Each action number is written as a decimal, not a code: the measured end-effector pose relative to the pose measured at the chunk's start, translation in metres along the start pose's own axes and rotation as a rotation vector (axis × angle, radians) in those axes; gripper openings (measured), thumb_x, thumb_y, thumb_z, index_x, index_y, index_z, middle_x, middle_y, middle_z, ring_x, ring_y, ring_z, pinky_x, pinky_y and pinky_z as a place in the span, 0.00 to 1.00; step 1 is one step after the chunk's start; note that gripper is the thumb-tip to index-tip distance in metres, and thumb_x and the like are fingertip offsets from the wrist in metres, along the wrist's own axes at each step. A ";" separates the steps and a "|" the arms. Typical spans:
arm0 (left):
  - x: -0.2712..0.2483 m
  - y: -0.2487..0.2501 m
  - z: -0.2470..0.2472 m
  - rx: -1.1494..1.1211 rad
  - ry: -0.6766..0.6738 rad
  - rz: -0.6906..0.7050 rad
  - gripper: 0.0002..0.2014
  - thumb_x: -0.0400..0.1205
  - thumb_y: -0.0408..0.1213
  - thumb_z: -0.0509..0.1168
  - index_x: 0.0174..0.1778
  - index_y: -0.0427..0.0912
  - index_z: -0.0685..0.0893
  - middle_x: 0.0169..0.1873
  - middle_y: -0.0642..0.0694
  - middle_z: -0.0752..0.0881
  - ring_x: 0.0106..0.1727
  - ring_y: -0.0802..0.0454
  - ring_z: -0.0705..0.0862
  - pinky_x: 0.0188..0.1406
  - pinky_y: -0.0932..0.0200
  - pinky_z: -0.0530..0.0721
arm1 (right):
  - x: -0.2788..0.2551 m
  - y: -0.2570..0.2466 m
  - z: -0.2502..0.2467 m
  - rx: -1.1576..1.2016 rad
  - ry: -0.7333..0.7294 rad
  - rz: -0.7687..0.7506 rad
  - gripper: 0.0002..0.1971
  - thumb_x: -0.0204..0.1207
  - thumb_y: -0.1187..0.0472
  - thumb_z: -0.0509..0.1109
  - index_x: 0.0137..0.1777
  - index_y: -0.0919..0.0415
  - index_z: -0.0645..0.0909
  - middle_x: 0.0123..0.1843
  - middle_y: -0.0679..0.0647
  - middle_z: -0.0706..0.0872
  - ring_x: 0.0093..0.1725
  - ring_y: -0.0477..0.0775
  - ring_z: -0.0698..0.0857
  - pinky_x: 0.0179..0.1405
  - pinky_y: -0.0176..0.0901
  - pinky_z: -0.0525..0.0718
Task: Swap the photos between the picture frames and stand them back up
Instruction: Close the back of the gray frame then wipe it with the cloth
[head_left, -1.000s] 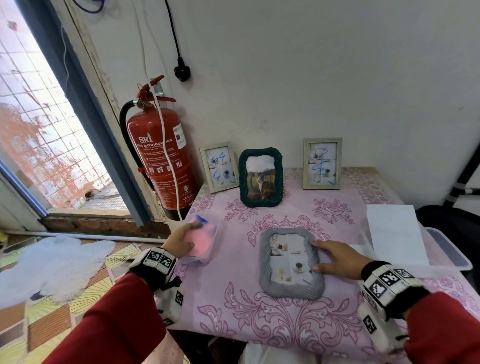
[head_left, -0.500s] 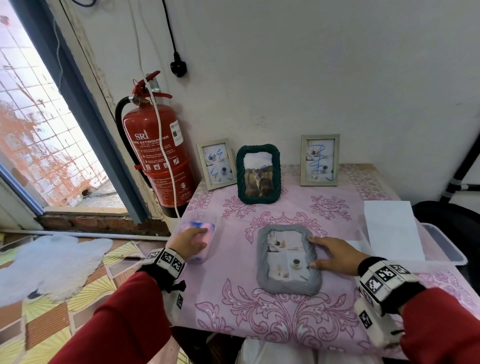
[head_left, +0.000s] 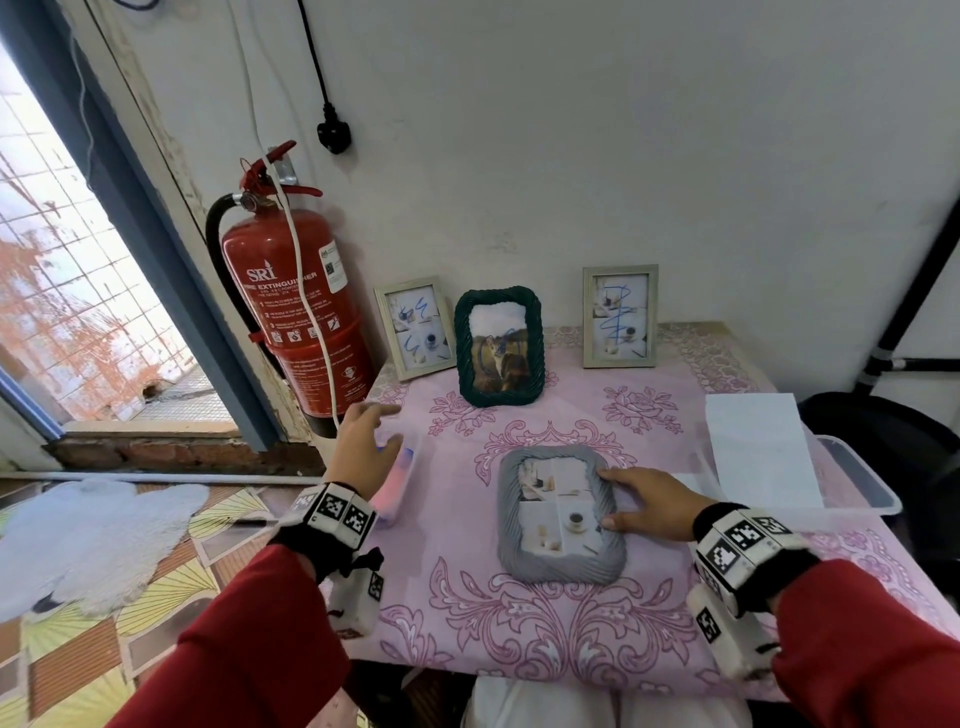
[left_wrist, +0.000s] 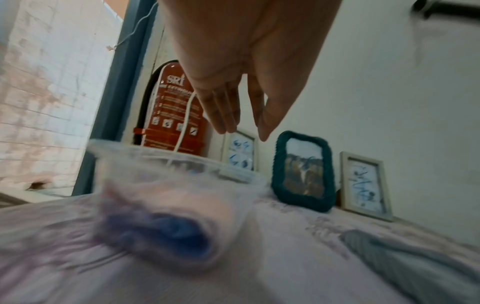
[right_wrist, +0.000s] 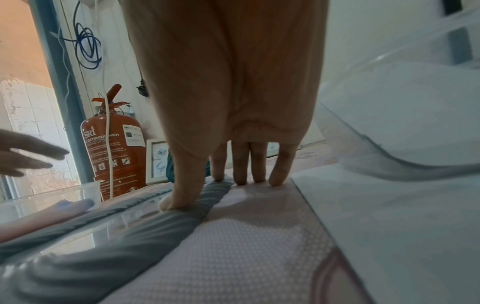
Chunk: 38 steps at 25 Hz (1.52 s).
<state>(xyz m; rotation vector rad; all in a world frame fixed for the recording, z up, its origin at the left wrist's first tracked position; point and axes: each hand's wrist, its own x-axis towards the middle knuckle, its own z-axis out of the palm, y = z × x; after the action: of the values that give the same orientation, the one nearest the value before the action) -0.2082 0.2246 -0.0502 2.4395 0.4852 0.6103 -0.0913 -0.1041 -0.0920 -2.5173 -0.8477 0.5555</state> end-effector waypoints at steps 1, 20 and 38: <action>0.001 0.011 0.002 -0.039 0.016 0.029 0.17 0.79 0.30 0.66 0.65 0.40 0.80 0.64 0.42 0.75 0.60 0.47 0.78 0.61 0.58 0.76 | 0.000 -0.001 0.000 0.001 -0.003 0.005 0.40 0.73 0.49 0.74 0.81 0.59 0.60 0.81 0.54 0.66 0.79 0.51 0.66 0.78 0.40 0.62; -0.033 0.055 0.101 -0.140 -0.427 -0.314 0.30 0.71 0.40 0.76 0.67 0.35 0.74 0.62 0.33 0.74 0.59 0.39 0.80 0.61 0.46 0.83 | -0.007 -0.013 -0.001 0.015 -0.060 0.043 0.40 0.77 0.53 0.70 0.82 0.61 0.53 0.83 0.56 0.61 0.81 0.53 0.63 0.78 0.39 0.61; -0.034 0.082 0.086 -0.723 -0.561 -0.543 0.27 0.75 0.24 0.71 0.66 0.40 0.69 0.39 0.42 0.83 0.36 0.50 0.83 0.29 0.59 0.85 | -0.020 -0.007 -0.003 0.395 -0.023 0.035 0.43 0.73 0.62 0.74 0.82 0.61 0.50 0.81 0.56 0.64 0.80 0.51 0.63 0.78 0.40 0.62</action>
<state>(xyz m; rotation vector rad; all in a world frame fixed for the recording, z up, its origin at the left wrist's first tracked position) -0.1758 0.1083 -0.0742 1.5827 0.5352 -0.1331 -0.1079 -0.1131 -0.0813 -2.1712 -0.6301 0.6899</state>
